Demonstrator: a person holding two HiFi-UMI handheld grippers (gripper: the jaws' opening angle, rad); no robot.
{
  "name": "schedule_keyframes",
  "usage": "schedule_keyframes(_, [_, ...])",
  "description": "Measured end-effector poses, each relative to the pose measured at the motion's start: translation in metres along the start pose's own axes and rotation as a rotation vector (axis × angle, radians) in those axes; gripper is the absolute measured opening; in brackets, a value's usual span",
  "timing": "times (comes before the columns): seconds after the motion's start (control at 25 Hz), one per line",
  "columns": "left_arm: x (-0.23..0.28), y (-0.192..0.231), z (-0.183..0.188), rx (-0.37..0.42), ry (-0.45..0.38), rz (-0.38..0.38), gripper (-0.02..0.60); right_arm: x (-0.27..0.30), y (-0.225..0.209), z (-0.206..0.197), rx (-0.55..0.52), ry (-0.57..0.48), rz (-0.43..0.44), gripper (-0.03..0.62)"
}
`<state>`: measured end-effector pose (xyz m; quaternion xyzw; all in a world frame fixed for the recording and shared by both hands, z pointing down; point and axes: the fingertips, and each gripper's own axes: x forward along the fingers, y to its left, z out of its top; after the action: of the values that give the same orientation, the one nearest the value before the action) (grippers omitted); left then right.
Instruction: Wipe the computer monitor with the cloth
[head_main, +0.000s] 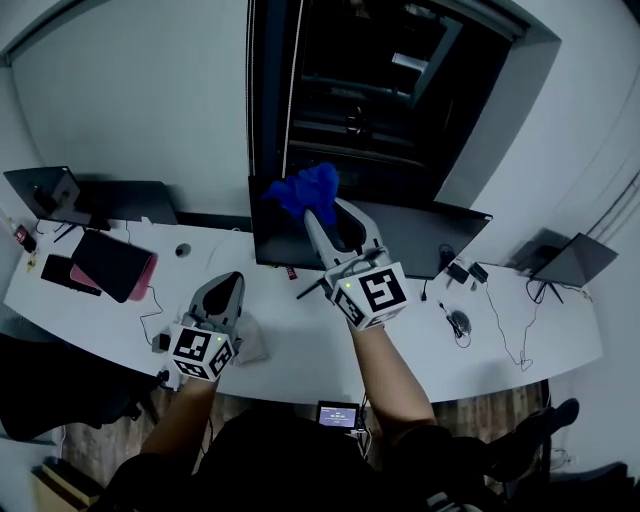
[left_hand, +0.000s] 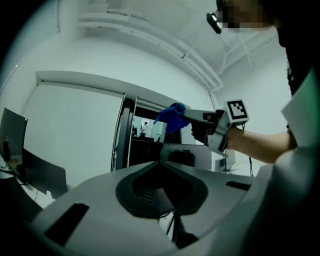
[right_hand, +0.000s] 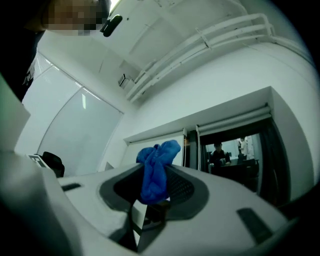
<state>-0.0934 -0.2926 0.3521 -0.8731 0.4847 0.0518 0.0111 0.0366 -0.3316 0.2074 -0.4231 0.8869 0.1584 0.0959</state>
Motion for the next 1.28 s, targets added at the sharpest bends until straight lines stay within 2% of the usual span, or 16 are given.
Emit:
schedule_keyframes(0.28, [0.022,0.038,0.001,-0.026,-0.020,-0.021,-0.005,0.094,0.002,-0.023,-0.011,0.087,0.040,0.127])
schedule_keyframes(0.52, [0.031,0.054,-0.009,-0.042,-0.015,-0.051,-0.005,0.135,0.006,-0.063,-0.054,0.217,0.029,0.126])
schedule_keyframes(0.84, [0.037,0.063,-0.032,-0.090,0.024,-0.076,-0.005,0.155,0.001,-0.088,-0.131,0.359,-0.006,0.124])
schedule_keyframes(1.04, [0.043,0.052,-0.038,-0.106,0.037,-0.092,-0.005,0.157,0.003,-0.093,-0.178,0.429,0.014,0.123])
schedule_keyframes(1.28, [0.049,0.040,-0.033,-0.093,0.030,-0.070,-0.005,0.140,-0.011,-0.097,-0.154,0.458,0.034,0.117])
